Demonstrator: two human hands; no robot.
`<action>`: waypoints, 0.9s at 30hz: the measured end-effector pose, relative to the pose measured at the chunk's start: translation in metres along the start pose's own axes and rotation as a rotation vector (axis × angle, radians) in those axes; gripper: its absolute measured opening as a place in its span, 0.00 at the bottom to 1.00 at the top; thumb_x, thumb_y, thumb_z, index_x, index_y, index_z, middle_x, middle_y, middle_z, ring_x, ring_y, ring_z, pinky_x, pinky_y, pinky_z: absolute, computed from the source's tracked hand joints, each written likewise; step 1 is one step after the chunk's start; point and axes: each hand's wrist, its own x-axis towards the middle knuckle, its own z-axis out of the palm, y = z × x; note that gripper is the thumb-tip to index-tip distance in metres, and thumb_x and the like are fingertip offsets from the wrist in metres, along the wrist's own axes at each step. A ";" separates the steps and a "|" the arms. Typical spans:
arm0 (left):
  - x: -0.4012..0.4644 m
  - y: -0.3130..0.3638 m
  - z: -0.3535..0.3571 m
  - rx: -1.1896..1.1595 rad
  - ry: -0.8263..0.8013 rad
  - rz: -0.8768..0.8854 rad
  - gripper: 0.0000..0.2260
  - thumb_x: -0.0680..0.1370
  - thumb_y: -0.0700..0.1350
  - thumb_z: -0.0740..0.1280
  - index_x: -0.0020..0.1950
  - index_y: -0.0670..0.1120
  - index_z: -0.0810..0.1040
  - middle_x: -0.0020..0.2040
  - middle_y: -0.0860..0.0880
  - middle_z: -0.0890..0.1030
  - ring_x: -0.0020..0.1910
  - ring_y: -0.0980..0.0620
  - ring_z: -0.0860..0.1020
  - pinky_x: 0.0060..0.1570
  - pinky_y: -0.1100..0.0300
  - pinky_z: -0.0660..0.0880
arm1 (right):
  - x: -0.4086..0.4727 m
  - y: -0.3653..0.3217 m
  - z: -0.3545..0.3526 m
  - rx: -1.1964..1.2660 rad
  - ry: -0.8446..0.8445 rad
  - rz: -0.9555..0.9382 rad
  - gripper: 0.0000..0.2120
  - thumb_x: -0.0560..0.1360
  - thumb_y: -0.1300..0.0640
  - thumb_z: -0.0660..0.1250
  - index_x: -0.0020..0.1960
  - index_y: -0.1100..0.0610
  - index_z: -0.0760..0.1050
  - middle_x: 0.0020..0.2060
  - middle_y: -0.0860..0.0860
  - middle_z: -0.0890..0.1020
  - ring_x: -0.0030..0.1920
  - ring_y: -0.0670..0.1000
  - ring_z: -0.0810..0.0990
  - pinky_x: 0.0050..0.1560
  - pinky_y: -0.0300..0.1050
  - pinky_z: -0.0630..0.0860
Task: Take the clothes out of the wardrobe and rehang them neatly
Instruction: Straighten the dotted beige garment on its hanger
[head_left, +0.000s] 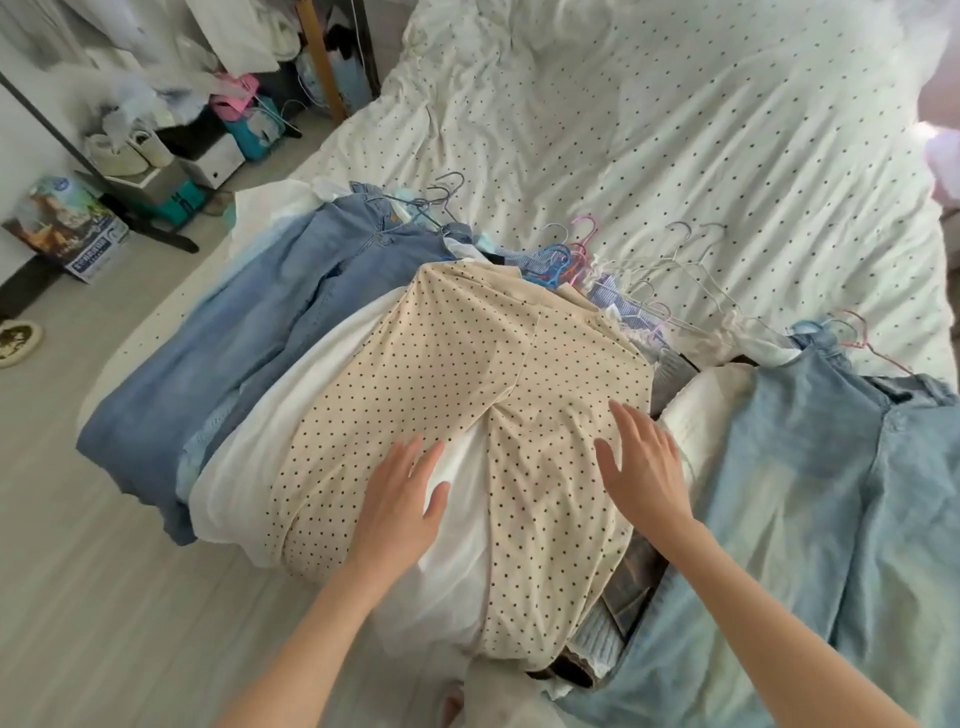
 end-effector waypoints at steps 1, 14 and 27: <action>0.018 0.000 0.001 0.017 -0.003 0.005 0.23 0.81 0.53 0.51 0.74 0.48 0.59 0.75 0.47 0.58 0.75 0.47 0.50 0.72 0.54 0.48 | 0.018 0.003 0.003 0.012 -0.010 0.007 0.23 0.78 0.55 0.62 0.70 0.60 0.65 0.67 0.58 0.71 0.67 0.59 0.69 0.68 0.55 0.62; 0.225 0.028 0.066 0.182 -0.280 0.193 0.21 0.79 0.47 0.57 0.73 0.45 0.63 0.74 0.40 0.58 0.74 0.40 0.54 0.70 0.41 0.56 | 0.222 0.059 0.058 0.042 -0.187 0.282 0.22 0.80 0.51 0.55 0.71 0.58 0.62 0.67 0.58 0.70 0.67 0.60 0.67 0.68 0.54 0.59; 0.254 0.014 0.080 0.233 -0.532 0.115 0.26 0.82 0.53 0.52 0.76 0.55 0.44 0.76 0.50 0.37 0.75 0.47 0.38 0.71 0.44 0.43 | 0.280 0.058 0.077 0.364 -0.310 0.515 0.14 0.79 0.51 0.57 0.49 0.62 0.71 0.36 0.51 0.73 0.39 0.53 0.71 0.33 0.44 0.65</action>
